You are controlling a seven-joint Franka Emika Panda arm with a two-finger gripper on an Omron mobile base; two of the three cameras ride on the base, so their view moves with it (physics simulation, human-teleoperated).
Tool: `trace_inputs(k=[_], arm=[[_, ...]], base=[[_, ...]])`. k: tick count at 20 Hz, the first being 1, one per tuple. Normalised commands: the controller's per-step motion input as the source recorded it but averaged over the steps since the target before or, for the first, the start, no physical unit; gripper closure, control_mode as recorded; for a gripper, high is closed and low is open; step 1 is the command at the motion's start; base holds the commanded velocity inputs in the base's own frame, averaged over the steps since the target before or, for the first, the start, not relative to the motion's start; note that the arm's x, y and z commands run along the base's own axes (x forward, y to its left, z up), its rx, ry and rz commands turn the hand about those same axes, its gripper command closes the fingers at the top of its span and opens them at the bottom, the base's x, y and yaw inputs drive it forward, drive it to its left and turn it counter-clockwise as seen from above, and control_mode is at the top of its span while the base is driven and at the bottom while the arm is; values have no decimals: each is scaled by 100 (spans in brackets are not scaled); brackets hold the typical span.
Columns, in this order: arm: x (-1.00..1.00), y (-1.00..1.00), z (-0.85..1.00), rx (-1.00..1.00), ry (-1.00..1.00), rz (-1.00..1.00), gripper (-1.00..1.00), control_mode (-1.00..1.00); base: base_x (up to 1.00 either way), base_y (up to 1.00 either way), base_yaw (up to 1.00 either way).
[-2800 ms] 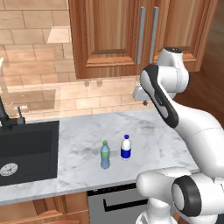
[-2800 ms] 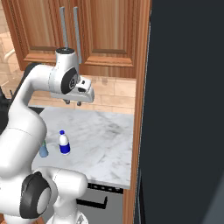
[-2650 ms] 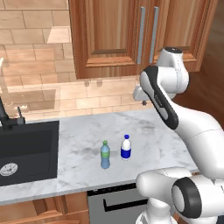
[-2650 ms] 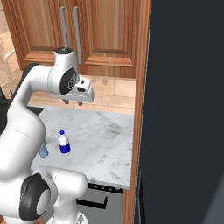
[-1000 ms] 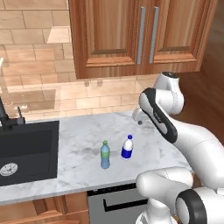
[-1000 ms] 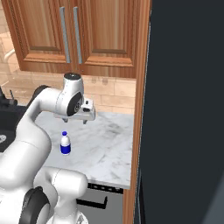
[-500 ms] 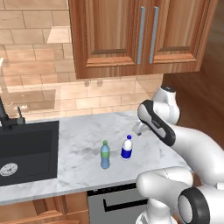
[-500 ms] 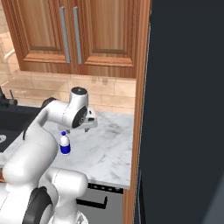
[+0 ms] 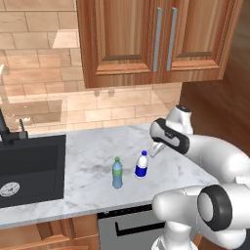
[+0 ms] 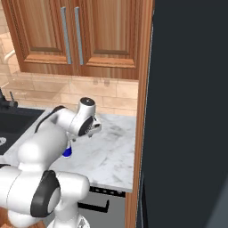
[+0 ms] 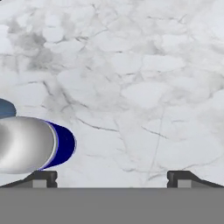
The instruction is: Take the bottled waters from the counter and place them in the freezer to freeze. Close the freezer door after placing the bottles.
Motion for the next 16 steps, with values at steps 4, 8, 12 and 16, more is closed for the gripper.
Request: trace_inputs(k=[4,8,12,16], arm=[[28,0,-40,0,-3,25,-100,-100],[0,0,-32,0,-10,30,-100,-100],[-8,0,-9,1,-13,30,-100,-100],[-24,0,0,2,-6,31,-100,-100]], base=[[0,0,0],[0,0,0],[0,0,0],[0,0,0]])
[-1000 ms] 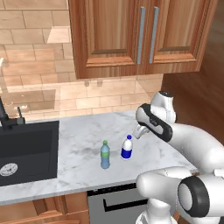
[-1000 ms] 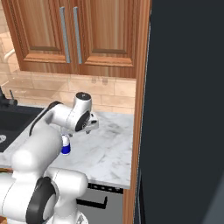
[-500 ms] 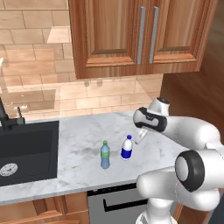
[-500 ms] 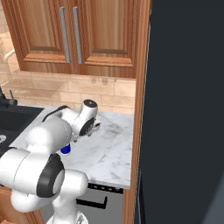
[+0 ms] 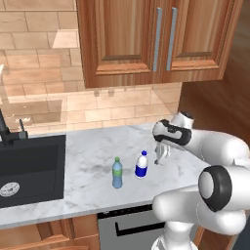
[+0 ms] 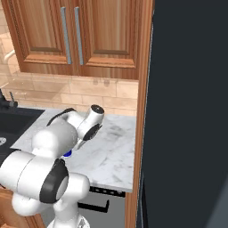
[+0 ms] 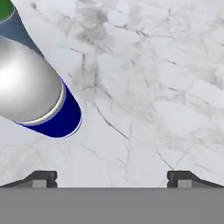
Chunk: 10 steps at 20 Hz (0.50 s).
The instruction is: Take the bottled waters from the counter and place them in the freezer to freeze. Close the freezer door after placing the bottles.
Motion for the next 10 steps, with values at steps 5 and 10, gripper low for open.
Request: trace_inputs(k=[5,10], arm=[[-30,0,2,14,-18,22,-100,-100],[-4,0,3,18,-14,15,-100,-100]], base=[[0,0,0],[0,0,0]])
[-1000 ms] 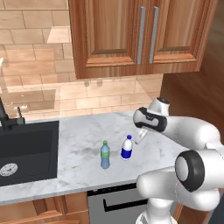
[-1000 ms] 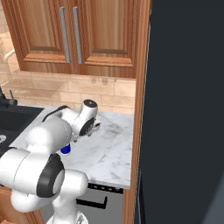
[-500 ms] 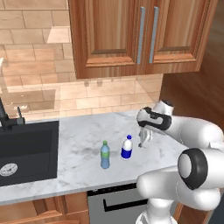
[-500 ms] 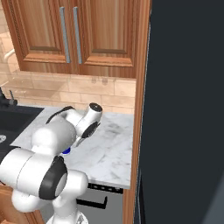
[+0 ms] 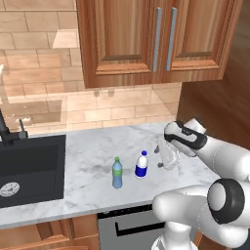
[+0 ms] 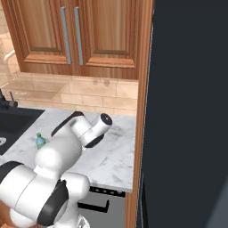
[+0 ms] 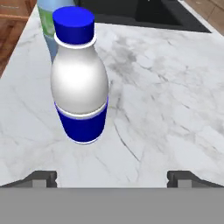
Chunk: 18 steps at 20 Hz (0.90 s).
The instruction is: Take the bottled waters from the counter and place them in the freezer to freeze. Close the freezer door after placing the bottles.
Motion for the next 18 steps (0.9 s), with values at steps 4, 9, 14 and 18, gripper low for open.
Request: trace_inputs(k=[4,9,14,18], arm=[[0,0,0,27,-5,17,-100,-100],[5,0,0,25,0,13,-100,-100],[18,0,0,25,0,4,-100,-100],[2,3,0,26,1,5,-100,-100]], base=[[0,0,0],[0,0,0],[0,0,0],[0,0,0]])
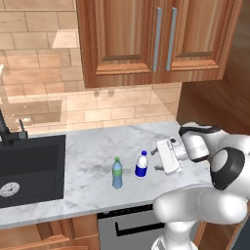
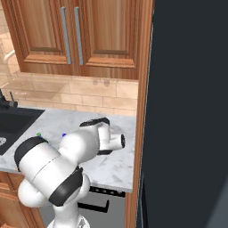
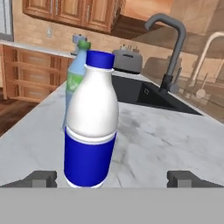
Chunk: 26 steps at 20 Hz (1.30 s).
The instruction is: Take the bottled waters from the counter and place them in the freezer to freeze. Close the freezer door after placing the bottles.
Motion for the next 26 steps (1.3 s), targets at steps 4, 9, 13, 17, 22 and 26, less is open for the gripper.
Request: trace_inputs(k=[4,9,13,17,22,26], arm=[[-5,21,0,16,0,8,-100,-100],[-23,34,0,3,0,6,-100,-100],[0,23,0,0,0,2,-100,-100],[0,20,0,0,0,1,-100,-100],[0,2,0,0,0,0,-100,-100],[0,0,0,0,0,0,-100,-100]], base=[[0,0,0],[0,0,0],[0,0,0],[0,0,0],[0,0,0],[0,0,0]])
